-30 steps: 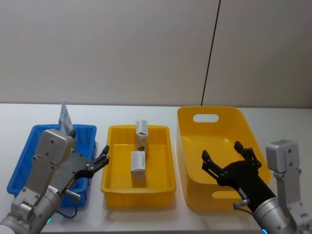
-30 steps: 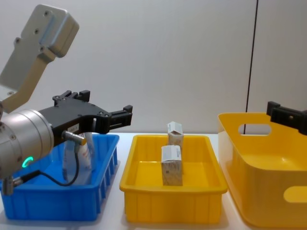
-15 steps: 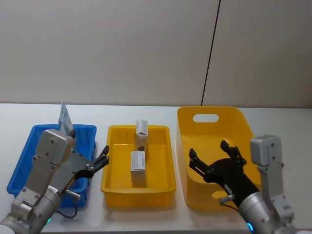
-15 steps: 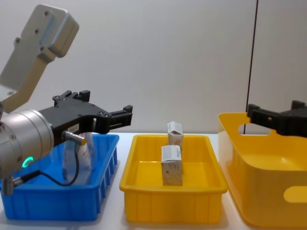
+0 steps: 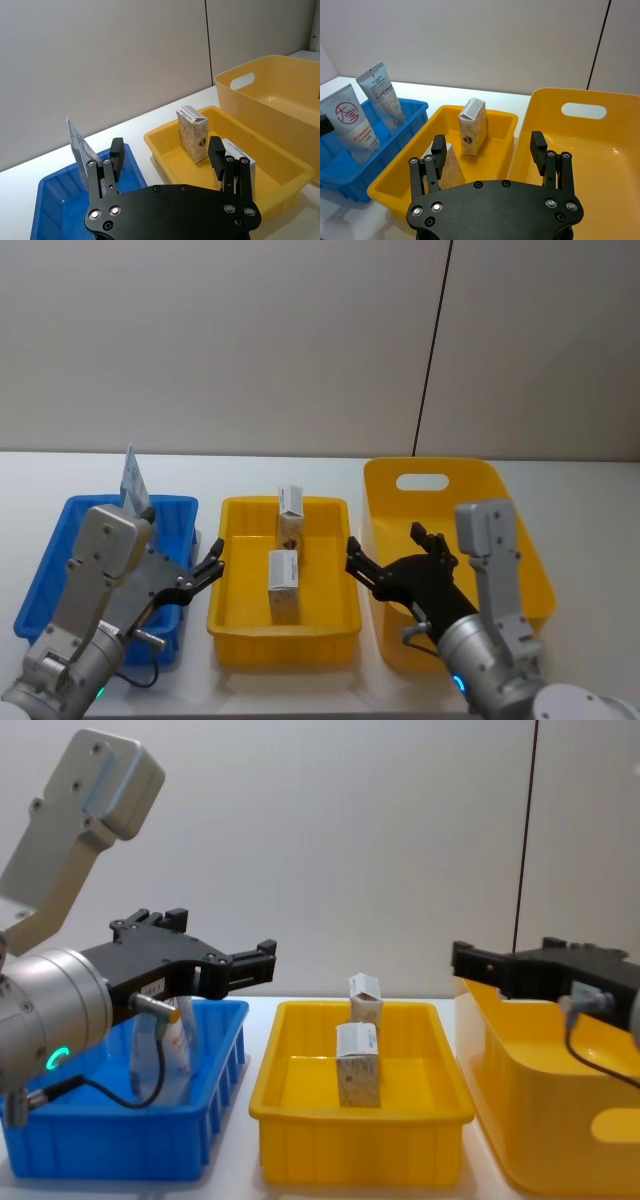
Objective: Bimanual collaborative sorting of washing and personal care products
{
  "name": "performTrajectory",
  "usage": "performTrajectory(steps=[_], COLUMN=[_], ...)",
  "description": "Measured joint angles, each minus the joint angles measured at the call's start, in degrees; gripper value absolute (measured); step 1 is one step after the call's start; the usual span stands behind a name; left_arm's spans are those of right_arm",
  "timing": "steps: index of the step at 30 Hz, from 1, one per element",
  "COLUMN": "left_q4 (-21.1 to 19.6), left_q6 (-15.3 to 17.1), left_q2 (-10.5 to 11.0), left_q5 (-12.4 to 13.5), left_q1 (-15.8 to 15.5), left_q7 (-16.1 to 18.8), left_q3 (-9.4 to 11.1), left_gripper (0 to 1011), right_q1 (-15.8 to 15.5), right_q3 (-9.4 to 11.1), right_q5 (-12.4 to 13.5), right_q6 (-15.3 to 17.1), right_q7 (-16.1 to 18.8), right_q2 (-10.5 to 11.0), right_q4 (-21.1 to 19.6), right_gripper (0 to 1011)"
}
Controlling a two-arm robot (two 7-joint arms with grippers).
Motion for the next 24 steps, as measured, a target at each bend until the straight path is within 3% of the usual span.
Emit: performTrajectory(steps=[24], left_q4=[0.00], left_q6=[0.00], left_q2=[-0.01], left_q5=[0.00], left_q1=[0.00], left_q7=[0.00], left_q3=[0.00], left_gripper=[1001], right_q1=[7.78], right_q3=[-3.51], right_q5=[-3.16], right_q6=[7.41], right_q7=[-7.64], right_q2=[-11.88], right_q4=[9.83], right_gripper=[1004])
